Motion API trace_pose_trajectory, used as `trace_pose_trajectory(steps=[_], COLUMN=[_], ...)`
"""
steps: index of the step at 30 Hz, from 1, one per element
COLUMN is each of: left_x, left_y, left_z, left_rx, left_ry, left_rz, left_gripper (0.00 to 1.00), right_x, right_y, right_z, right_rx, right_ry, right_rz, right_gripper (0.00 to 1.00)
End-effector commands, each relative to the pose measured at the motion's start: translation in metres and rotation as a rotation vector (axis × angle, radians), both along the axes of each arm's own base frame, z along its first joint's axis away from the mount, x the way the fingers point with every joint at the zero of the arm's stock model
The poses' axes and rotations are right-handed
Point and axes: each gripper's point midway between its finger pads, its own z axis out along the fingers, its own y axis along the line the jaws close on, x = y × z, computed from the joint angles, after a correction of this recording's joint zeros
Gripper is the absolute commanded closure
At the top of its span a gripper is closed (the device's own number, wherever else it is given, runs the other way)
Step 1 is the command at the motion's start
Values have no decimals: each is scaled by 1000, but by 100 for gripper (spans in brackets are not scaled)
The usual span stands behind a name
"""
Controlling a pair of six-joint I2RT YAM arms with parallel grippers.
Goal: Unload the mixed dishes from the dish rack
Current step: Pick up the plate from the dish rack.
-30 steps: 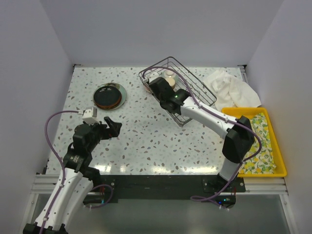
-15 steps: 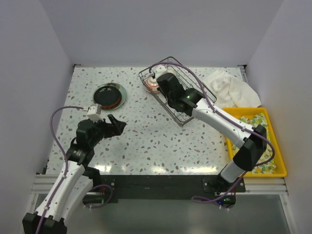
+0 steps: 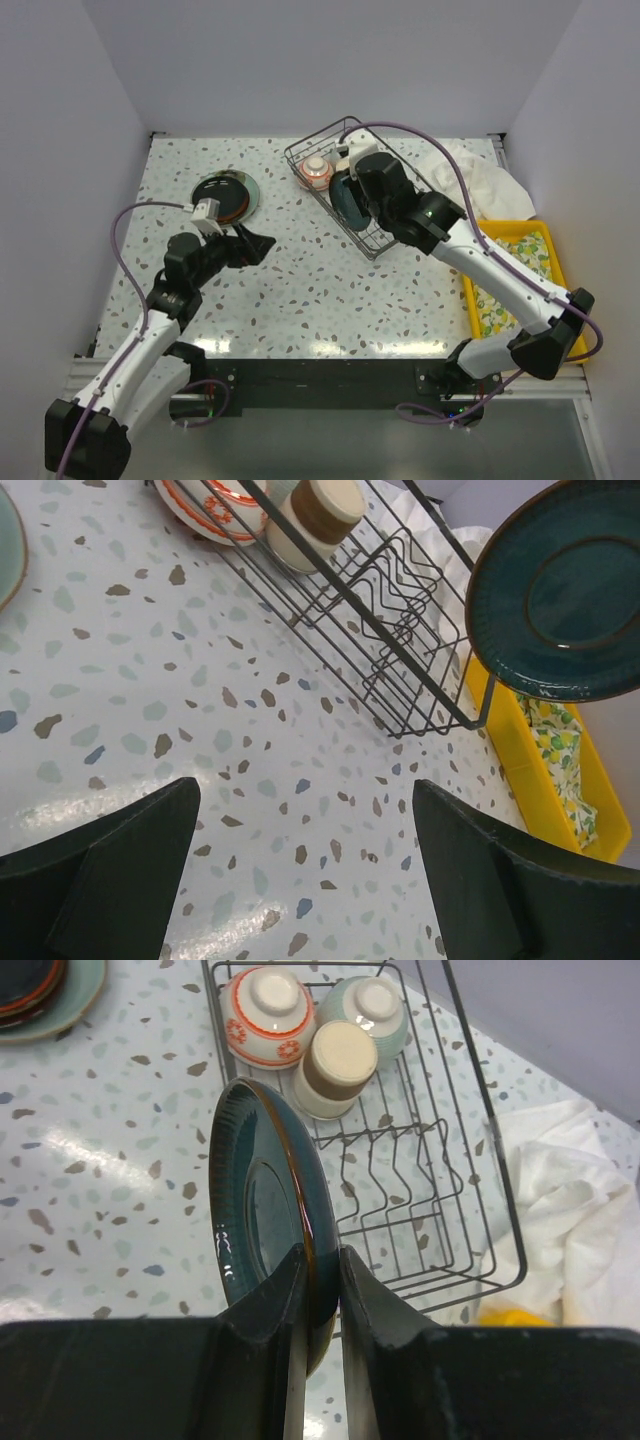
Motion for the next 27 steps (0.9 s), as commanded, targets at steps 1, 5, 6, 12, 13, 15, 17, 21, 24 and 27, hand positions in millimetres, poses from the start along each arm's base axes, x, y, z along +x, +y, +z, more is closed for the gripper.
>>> trace_pose_trajectory(steps=[1, 5, 6, 12, 13, 15, 17, 21, 24, 27], left_x=[8, 6, 6, 8, 9, 9, 8, 2, -3, -7], left_y=[-27, -49, -52, -65, -65, -65, -66, -69, -73, -74], left_z=[50, 46, 46, 48, 46, 43, 37, 19, 11, -1], left_rx=[-79, -87, -88, -105, -105, -105, -104, -120, -161, -196], left_ry=[-147, -140, -143, -153, -150, -143, -129, -76, -45, -3], left_rz=[-80, -131, -136, -137, -134, -130, -134, -149, -162, -160], left_gripper=[8, 8, 8, 8, 8, 8, 8, 11, 14, 17], right_x=[-18, -31, -33, -51, -53, -59, -63, -69, -71, -73], right_y=[22, 34, 37, 52, 53, 56, 56, 60, 61, 62], right_z=[19, 5, 5, -2, -4, -8, -13, -13, -13, -16], right_rx=[243, 338, 376, 532, 552, 600, 624, 700, 750, 791], right_ry=[13, 69, 78, 145, 153, 176, 194, 219, 230, 248], right_rz=[59, 104, 103, 148, 148, 153, 153, 160, 159, 155], right_gripper=[100, 100, 100, 100, 100, 100, 100, 100, 100, 100])
